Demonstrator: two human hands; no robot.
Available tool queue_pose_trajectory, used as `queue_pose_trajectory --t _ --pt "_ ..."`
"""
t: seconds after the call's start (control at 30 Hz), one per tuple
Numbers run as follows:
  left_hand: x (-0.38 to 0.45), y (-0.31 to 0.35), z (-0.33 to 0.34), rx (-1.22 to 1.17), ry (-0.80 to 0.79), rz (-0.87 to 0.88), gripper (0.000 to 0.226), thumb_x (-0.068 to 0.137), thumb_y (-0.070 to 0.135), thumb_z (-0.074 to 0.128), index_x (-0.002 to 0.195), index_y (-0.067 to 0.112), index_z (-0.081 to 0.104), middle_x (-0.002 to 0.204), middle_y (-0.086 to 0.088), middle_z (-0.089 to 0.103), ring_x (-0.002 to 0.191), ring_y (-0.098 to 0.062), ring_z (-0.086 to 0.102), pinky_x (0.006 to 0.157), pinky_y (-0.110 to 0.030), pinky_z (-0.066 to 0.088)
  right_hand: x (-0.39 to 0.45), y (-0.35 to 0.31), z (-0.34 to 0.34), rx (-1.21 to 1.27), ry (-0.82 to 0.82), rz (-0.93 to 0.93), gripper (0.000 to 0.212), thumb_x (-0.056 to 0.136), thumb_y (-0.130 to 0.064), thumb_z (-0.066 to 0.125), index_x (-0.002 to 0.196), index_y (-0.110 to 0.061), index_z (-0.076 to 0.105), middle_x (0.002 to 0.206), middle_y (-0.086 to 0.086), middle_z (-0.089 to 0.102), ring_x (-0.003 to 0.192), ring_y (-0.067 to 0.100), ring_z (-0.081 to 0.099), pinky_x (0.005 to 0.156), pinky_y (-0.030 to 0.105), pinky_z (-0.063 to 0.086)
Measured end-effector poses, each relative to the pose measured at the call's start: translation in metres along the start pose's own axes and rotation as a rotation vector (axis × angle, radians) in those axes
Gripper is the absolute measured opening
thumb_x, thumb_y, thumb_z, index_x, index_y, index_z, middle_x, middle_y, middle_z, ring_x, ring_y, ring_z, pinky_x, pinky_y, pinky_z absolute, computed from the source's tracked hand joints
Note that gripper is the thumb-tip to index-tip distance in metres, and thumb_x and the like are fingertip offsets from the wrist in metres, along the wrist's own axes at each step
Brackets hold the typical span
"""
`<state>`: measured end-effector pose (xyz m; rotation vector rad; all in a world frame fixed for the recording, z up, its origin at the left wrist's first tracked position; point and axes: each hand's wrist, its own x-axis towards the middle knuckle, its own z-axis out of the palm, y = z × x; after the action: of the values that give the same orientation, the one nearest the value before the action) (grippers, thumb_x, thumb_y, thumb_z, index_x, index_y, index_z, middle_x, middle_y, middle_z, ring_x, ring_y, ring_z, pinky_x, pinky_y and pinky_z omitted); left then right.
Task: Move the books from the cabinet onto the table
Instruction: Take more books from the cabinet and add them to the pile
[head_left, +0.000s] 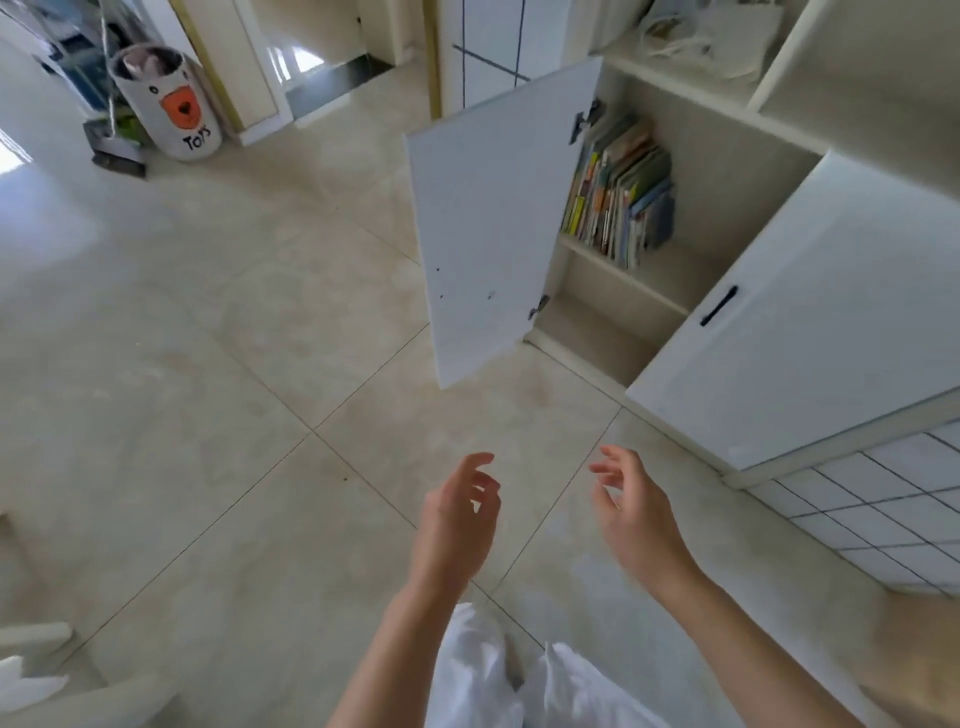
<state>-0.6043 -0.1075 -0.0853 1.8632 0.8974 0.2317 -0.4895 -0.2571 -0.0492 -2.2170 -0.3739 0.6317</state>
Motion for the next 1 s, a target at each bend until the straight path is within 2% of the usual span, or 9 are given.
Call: queue_pose_trajectory --t 0.23,0.43,0.5,0.6,0.67,0.8,0.87,1.0 --pt "0.098 0.037 0.017 0.068 -0.125 0.046 0.036 0.088 0.007 0.053 0.117 0.027 0.062 0.084 0.015 0.067 0.076 -0.005 0.065 0.074 -0.024 0.054 0.080 -0.016 -0.028 0.058 0.151 0.069 0.035 0.094 -0.011 0.052 0.129 -0.016 0.049 0.113 -0.003 0.059 0.110 0.017 0.056 0.098 0.033 0.044" --pt "0.207 0.075 0.020 0.155 -0.291 0.104 0.036 0.089 0.009 0.051 0.117 0.029 0.060 0.087 0.017 0.064 0.073 0.001 0.060 0.068 -0.020 0.051 0.163 -0.044 -0.046 0.091 0.274 0.155 0.035 0.092 -0.007 0.056 0.126 -0.010 0.052 0.113 0.004 0.063 0.103 0.017 0.059 0.087 0.023 0.039" --pt "0.244 0.088 0.024 0.173 -0.329 0.130 0.035 0.089 0.009 0.052 0.117 0.027 0.061 0.088 0.015 0.064 0.071 0.001 0.058 0.066 -0.019 0.049 0.191 -0.052 -0.052 0.125 0.313 0.178 0.033 0.091 -0.005 0.057 0.123 -0.009 0.054 0.111 0.007 0.064 0.098 0.017 0.060 0.088 0.024 0.041" --pt "0.294 0.105 0.038 0.210 -0.368 0.153 0.035 0.087 0.009 0.053 0.117 0.026 0.061 0.093 0.012 0.064 0.073 -0.003 0.058 0.070 -0.023 0.050 0.228 -0.060 -0.067 0.157 0.347 0.215 0.032 0.091 -0.005 0.058 0.122 -0.010 0.055 0.108 0.004 0.063 0.097 0.018 0.060 0.089 0.028 0.045" --pt "0.322 0.115 0.052 0.223 -0.391 0.166 0.035 0.087 0.010 0.054 0.117 0.027 0.061 0.097 0.011 0.065 0.076 -0.007 0.060 0.073 -0.025 0.052 0.251 -0.061 -0.080 0.175 0.346 0.248 0.032 0.091 -0.007 0.059 0.122 -0.012 0.055 0.107 0.002 0.064 0.098 0.019 0.062 0.087 0.030 0.047" --pt "0.372 0.136 0.087 0.214 -0.419 0.147 0.035 0.086 0.011 0.055 0.116 0.028 0.061 0.102 0.010 0.065 0.078 -0.007 0.060 0.070 -0.023 0.050 0.299 -0.057 -0.110 0.235 0.318 0.327 0.030 0.091 -0.016 0.060 0.121 -0.018 0.058 0.114 0.002 0.066 0.097 0.016 0.064 0.093 0.047 0.052" --pt "0.395 0.148 0.112 0.210 -0.438 0.132 0.036 0.086 0.011 0.055 0.117 0.028 0.061 0.103 0.012 0.063 0.079 -0.006 0.060 0.070 -0.020 0.050 0.327 -0.050 -0.129 0.253 0.304 0.361 0.027 0.090 -0.019 0.060 0.117 -0.021 0.059 0.114 0.000 0.066 0.101 0.017 0.064 0.096 0.048 0.050" --pt "0.436 0.171 0.160 0.196 -0.442 0.126 0.038 0.085 0.007 0.054 0.119 0.024 0.061 0.110 0.008 0.061 0.086 -0.011 0.060 0.083 -0.029 0.052 0.390 -0.033 -0.163 0.247 0.226 0.367 0.019 0.081 -0.033 0.061 0.099 -0.036 0.059 0.107 -0.004 0.066 0.106 0.022 0.063 0.098 0.050 0.048"
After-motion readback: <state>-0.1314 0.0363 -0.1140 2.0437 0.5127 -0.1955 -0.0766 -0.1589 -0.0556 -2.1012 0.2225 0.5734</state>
